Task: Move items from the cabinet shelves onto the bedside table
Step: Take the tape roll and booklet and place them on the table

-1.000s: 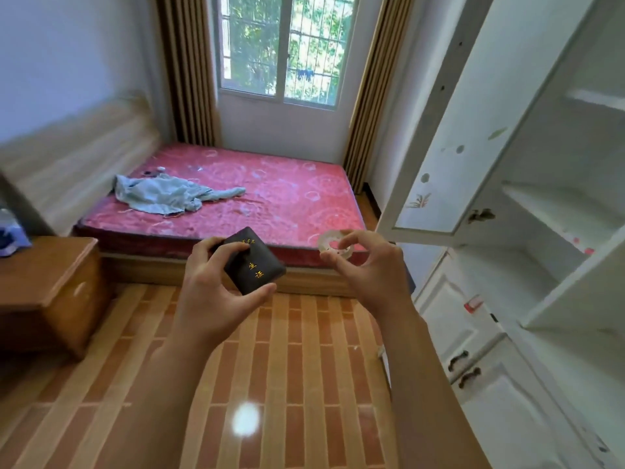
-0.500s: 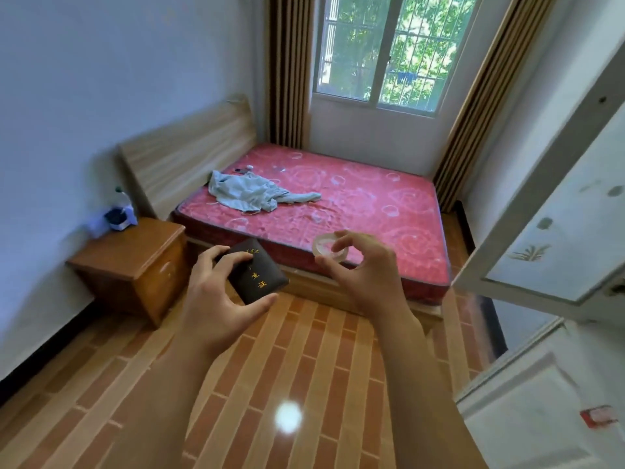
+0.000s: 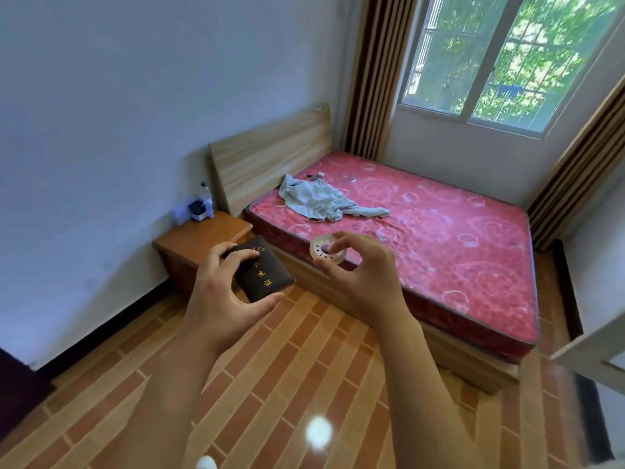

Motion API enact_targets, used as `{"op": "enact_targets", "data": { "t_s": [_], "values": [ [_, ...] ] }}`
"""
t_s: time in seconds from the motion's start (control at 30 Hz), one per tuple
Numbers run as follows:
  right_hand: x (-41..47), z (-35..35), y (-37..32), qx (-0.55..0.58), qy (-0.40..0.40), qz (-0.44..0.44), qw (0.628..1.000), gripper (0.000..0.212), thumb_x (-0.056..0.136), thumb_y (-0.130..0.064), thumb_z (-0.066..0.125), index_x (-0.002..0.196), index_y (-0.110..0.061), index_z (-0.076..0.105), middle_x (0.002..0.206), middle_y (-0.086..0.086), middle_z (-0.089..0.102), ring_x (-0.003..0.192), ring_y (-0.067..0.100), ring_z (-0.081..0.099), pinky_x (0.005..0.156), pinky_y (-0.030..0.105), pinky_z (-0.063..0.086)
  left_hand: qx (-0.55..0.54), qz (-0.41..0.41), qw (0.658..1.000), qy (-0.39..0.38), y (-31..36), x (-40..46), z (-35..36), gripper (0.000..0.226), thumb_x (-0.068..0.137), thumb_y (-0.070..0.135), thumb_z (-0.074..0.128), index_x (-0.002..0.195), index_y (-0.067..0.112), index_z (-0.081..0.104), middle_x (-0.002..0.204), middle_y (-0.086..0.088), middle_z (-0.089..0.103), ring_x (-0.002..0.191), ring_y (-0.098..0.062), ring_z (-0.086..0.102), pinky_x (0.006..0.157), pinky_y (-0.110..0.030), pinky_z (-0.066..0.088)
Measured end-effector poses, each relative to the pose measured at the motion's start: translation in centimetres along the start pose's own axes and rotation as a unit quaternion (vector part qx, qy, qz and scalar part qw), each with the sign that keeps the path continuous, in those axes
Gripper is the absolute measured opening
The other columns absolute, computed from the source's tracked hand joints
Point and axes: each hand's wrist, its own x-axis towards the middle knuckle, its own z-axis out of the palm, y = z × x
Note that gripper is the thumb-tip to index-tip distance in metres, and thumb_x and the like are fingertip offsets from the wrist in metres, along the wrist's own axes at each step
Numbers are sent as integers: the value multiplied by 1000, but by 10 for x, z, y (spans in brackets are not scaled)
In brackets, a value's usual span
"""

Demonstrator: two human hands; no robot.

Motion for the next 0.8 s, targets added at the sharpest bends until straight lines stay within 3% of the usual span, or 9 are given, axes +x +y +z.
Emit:
{"op": "enact_targets", "data": {
  "t_s": [0.07, 0.17, 0.3, 0.37, 0.43, 0.57, 0.7, 0.8],
  "values": [
    [11, 15, 0, -2, -11, 1, 1000, 24, 80, -34, 91, 93, -23, 74, 117, -7, 75, 113, 12, 67, 90, 13, 46, -3, -5, 1000, 2, -13, 11, -3, 74, 69, 51, 92, 134, 37, 60, 148, 9, 39, 138, -13, 42, 107, -29, 37],
    [30, 39, -2, -7, -21, 7, 1000, 24, 80, -37, 90, 93, -25, 73, 115, -8, 74, 114, 12, 67, 91, 18, 47, -6, -5, 1000, 4, -36, 31, -9, 73, 69, 50, 92, 133, 38, 60, 148, 10, 39, 136, -9, 41, 105, -25, 36],
    [61, 71, -8, -6, -18, 19, 1000, 24, 80, -32, 91, 93, -23, 73, 121, -7, 73, 114, 9, 65, 83, -1, 40, -16, -8, 1000, 6, -71, 71, -18, 73, 70, 47, 93, 134, 37, 59, 148, 10, 39, 126, 1, 37, 101, -21, 39],
    [79, 91, -13, -12, -13, 14, 1000, 24, 80, -32, 91, 93, -23, 73, 121, -11, 73, 116, 8, 65, 88, 4, 40, -25, -6, 1000, 4, -90, 95, -25, 74, 69, 47, 94, 134, 36, 59, 147, 10, 39, 122, 4, 36, 101, -24, 41],
    [98, 114, -18, -13, -5, 7, 1000, 23, 80, -33, 91, 92, -25, 72, 117, -16, 71, 117, 8, 65, 96, 20, 47, -31, -2, 1000, 2, -109, 117, -33, 75, 69, 46, 95, 134, 36, 59, 147, 9, 39, 121, 6, 34, 102, -27, 42],
    [132, 159, -31, -13, 5, -1, 1000, 24, 79, -34, 91, 91, -25, 73, 115, -15, 71, 117, 11, 66, 101, 36, 53, -40, 0, 999, 1, -151, 158, -55, 75, 67, 47, 96, 132, 38, 60, 147, 10, 40, 125, 3, 38, 104, -22, 39],
    [163, 201, -50, -14, 4, 10, 1000, 24, 79, -35, 91, 91, -26, 72, 124, -8, 73, 123, 13, 64, 105, 39, 50, -35, 4, 999, -3, -186, 191, -81, 74, 66, 44, 96, 131, 36, 62, 145, 11, 41, 120, 8, 36, 94, 3, 29],
    [182, 230, -66, -12, -1, 9, 1000, 24, 79, -35, 91, 92, -24, 73, 126, -7, 73, 124, 10, 63, 102, 31, 47, -40, -1, 999, 5, -212, 208, -100, 75, 66, 46, 97, 131, 38, 61, 145, 10, 42, 125, 3, 40, 103, -10, 33]
  ]
}}
